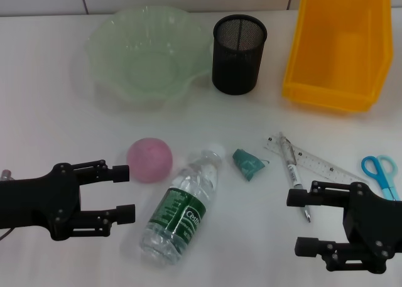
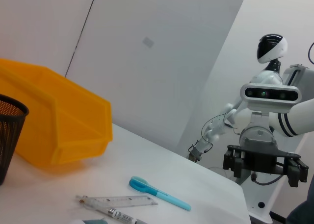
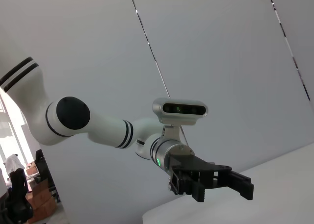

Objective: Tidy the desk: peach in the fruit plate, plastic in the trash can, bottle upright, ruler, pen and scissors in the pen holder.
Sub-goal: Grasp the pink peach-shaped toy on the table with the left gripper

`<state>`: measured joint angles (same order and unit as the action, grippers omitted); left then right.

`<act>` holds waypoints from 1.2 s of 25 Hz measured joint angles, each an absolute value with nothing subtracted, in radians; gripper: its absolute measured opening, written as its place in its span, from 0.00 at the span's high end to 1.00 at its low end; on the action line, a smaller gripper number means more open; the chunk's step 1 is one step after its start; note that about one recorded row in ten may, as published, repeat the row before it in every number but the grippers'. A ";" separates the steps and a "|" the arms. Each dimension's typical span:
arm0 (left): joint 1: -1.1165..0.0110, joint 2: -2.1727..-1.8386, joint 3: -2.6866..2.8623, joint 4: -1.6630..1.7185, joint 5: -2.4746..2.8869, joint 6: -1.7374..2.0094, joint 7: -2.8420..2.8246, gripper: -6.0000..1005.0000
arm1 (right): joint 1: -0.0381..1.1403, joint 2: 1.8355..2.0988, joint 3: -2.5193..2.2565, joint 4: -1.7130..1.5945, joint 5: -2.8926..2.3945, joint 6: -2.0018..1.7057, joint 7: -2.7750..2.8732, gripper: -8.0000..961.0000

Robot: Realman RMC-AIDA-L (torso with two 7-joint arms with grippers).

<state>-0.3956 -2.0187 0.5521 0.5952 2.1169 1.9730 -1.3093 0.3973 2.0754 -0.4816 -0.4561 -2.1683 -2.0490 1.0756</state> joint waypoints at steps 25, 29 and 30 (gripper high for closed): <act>-0.501 -2.058 0.638 1.103 2.157 1.935 -1.876 0.20 | 0.342 2.052 -0.427 -0.460 -2.160 -2.040 1.077 0.26; -0.550 -2.068 0.802 1.188 2.223 1.823 -1.987 0.20 | 0.328 2.052 -0.417 -0.461 -2.159 -2.036 1.075 0.26; -0.555 -2.069 0.845 1.186 2.230 1.795 -1.996 0.20 | 0.326 2.052 -0.417 -0.461 -2.159 -2.036 1.075 0.26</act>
<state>-0.5555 -2.0688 0.8451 1.1860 2.2298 1.7953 -1.9957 0.3257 2.0522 -0.4171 -0.4612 -2.1594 -2.0361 1.0749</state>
